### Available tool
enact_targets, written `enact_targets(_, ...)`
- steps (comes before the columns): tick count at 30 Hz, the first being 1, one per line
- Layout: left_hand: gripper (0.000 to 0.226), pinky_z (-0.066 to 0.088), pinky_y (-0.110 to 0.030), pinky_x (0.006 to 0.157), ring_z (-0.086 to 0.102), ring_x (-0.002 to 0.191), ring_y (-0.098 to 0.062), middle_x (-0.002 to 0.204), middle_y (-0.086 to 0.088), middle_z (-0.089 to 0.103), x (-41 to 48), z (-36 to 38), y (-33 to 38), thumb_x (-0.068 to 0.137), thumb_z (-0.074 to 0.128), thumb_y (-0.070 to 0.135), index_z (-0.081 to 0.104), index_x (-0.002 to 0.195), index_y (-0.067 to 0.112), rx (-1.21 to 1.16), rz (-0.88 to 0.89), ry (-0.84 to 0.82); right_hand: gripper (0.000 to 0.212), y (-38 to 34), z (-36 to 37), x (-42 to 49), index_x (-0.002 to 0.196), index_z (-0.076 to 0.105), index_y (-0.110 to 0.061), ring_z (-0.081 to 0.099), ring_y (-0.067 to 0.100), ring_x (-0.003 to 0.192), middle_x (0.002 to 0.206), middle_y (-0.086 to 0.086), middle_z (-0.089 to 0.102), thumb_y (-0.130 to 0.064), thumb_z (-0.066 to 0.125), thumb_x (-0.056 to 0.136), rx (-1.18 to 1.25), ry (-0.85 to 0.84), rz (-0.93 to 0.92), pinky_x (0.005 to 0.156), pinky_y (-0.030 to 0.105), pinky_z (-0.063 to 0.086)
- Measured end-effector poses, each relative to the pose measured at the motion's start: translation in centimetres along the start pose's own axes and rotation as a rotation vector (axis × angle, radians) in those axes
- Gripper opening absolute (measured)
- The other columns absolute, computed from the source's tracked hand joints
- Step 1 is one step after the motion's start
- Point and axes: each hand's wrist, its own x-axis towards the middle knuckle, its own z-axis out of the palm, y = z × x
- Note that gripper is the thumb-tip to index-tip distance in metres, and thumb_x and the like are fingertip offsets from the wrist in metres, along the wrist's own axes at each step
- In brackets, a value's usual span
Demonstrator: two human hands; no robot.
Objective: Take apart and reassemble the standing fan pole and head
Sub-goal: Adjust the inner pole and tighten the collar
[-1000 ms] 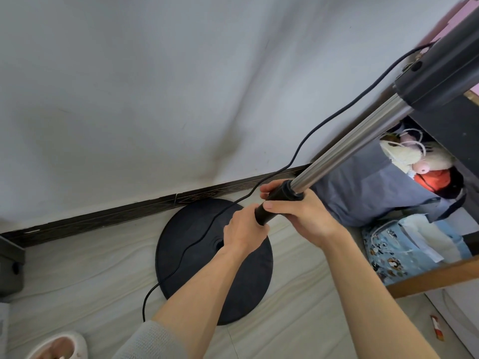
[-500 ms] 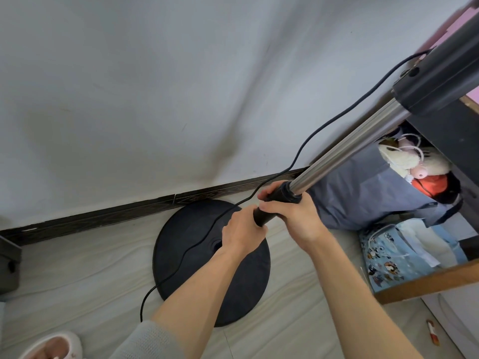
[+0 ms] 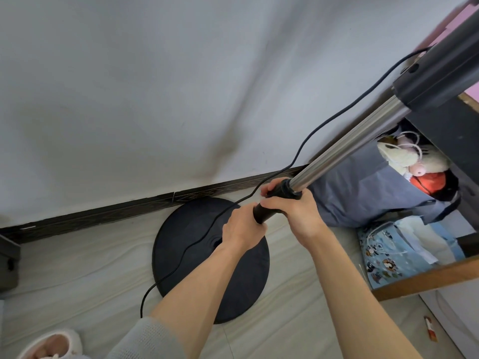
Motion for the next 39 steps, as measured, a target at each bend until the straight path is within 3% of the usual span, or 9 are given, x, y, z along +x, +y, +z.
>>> enact_targets(3, 0.011, 0.046, -0.033, 0.060, 0.061, 0.071, -0.016, 0.076, 0.007, 0.065, 0.3, 0.3, 0.0, 0.084, 0.057, 0.023, 0.052, 0.079, 0.031, -0.005, -0.009, -0.005, 0.027, 0.5, 3.0, -0.5, 0.071, 0.064, -0.013, 0.061, 0.001, 0.063, 0.068, -0.007, 0.066, 0.012, 0.074, 0.070, 0.082, 0.374, 0.018, 0.066, 0.021, 0.052)
enact_targets(5, 0.012, 0.044, -0.032, 0.058, 0.061, 0.069, -0.017, 0.074, 0.006, 0.065, 0.4, 0.2, 0.0, 0.084, 0.056, 0.025, 0.050, 0.075, 0.030, -0.014, -0.012, -0.013, 0.026, 0.8, 4.0, -0.5, 0.070, 0.063, -0.015, 0.060, 0.000, 0.060, 0.065, -0.009, 0.064, 0.009, 0.074, 0.070, 0.126, 0.451, 0.013, 0.064, 0.020, 0.051)
enact_targets(7, 0.011, 0.046, -0.033, 0.059, 0.062, 0.070, -0.016, 0.075, 0.007, 0.066, 0.2, 0.1, 0.0, 0.086, 0.058, 0.025, 0.053, 0.078, 0.031, -0.004, -0.014, -0.009, 0.025, 0.6, 3.3, -0.4, 0.072, 0.064, -0.015, 0.062, 0.001, 0.065, 0.069, -0.008, 0.067, 0.006, 0.078, 0.070, 0.052, 0.380, -0.013, 0.065, 0.022, 0.053)
enact_targets(12, 0.019, 0.048, -0.033, 0.067, 0.062, 0.079, -0.017, 0.080, 0.011, 0.061, 0.0, -0.1, -0.1, 0.088, 0.061, 0.018, 0.053, 0.092, 0.035, 0.002, 0.009, 0.022, 0.026, 0.2, -0.3, 0.1, 0.086, 0.070, -0.014, 0.066, 0.020, 0.092, 0.096, 0.008, 0.072, 0.003, 0.081, 0.069, 0.036, -0.115, 0.024, 0.090, 0.042, 0.056)
enact_targets(18, 0.013, 0.040, -0.030, 0.055, 0.060, 0.068, -0.016, 0.072, 0.006, 0.064, 0.2, 0.2, 0.2, 0.087, 0.055, 0.023, 0.052, 0.075, 0.029, -0.025, -0.006, -0.009, 0.024, 0.8, 3.9, -0.3, 0.068, 0.063, -0.016, 0.059, -0.001, 0.056, 0.056, -0.013, 0.064, 0.004, 0.076, 0.070, 0.074, 0.491, 0.034, 0.067, 0.026, 0.052)
enact_targets(25, 0.014, 0.043, -0.031, 0.059, 0.062, 0.073, -0.015, 0.077, 0.008, 0.066, 0.1, 0.2, 0.1, 0.085, 0.059, 0.020, 0.055, 0.081, 0.033, -0.022, -0.036, 0.022, 0.027, 0.1, 1.7, -0.4, 0.091, 0.066, 0.000, 0.066, 0.009, 0.077, 0.084, 0.004, 0.071, 0.005, 0.083, 0.070, -0.022, 0.240, -0.094, 0.071, 0.024, 0.057)
enact_targets(30, 0.012, 0.053, -0.037, 0.066, 0.062, 0.068, -0.015, 0.075, 0.007, 0.066, -0.4, 1.3, 0.4, 0.087, 0.056, 0.024, 0.055, 0.076, 0.028, -0.049, -0.068, 0.128, 0.019, 0.2, 2.8, -0.3, 0.075, 0.064, -0.006, 0.064, 0.009, 0.070, 0.067, -0.008, 0.066, 0.000, 0.082, 0.073, -0.033, 0.416, -0.219, 0.070, 0.027, 0.056)
enact_targets(35, 0.011, 0.048, -0.035, 0.067, 0.060, 0.073, -0.016, 0.082, 0.007, 0.065, 0.0, 1.3, 0.9, 0.088, 0.057, 0.019, 0.060, 0.094, 0.028, -0.024, -0.056, 0.112, 0.019, -0.7, 0.7, 0.3, 0.074, 0.068, -0.013, 0.062, 0.015, 0.073, 0.077, 0.006, 0.068, 0.001, 0.081, 0.074, 0.121, 0.154, -0.078, 0.065, 0.030, 0.052)
enact_targets(39, 0.008, 0.045, -0.031, 0.061, 0.059, 0.068, -0.013, 0.078, 0.007, 0.064, -0.4, 1.7, 1.2, 0.090, 0.056, 0.023, 0.055, 0.082, 0.025, -0.050, -0.095, 0.167, 0.019, 0.0, 3.3, 0.8, 0.068, 0.062, -0.012, 0.060, 0.013, 0.060, 0.064, 0.005, 0.062, 0.001, 0.073, 0.077, 0.064, 0.576, -0.076, 0.060, 0.029, 0.053)
